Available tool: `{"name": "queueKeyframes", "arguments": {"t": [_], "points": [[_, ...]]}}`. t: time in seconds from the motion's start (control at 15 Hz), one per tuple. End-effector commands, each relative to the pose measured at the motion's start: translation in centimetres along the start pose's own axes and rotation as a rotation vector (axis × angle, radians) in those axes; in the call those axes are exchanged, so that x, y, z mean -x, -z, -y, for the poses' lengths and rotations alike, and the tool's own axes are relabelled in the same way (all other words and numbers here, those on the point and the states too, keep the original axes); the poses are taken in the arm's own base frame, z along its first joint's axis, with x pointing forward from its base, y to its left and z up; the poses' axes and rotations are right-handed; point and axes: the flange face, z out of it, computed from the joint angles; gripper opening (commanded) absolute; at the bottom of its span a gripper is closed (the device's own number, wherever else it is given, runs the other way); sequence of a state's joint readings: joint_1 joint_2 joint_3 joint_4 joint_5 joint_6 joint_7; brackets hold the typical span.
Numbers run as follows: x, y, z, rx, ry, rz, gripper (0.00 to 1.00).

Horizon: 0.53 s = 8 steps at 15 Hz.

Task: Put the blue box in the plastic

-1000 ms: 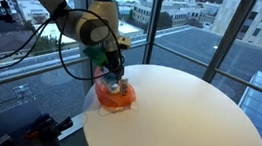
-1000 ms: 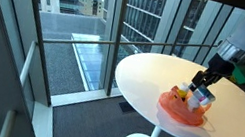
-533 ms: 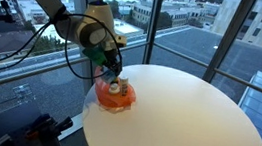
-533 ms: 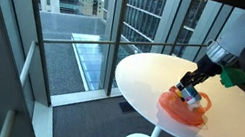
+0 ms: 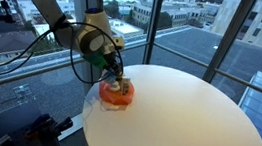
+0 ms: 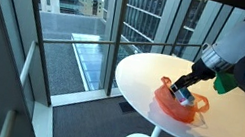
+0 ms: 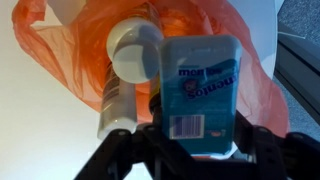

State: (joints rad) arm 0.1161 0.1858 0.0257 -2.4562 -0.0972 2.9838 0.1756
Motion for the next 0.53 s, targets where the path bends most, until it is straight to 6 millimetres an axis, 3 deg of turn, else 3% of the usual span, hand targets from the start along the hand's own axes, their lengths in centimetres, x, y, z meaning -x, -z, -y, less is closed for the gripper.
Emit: {"name": "queueKeyframes", "arguments": {"t": [0.0, 0.2, 0.27, 0.4, 0.47], "points": [[0.7, -0.6, -0.8, 0.007, -0.008, -0.027, 0.40], [1.1, -0.7, -1.5, 0.011, -0.014, -0.043, 0.40], [1.2, -0.7, -1.7, 0.012, -0.018, -0.047, 0.83], [1.4, -0.6, -2.1, 0.015, -0.026, -0.049, 0.99], [1.4, -0.6, -2.2, 0.017, -0.029, -0.049, 1.00]]}}
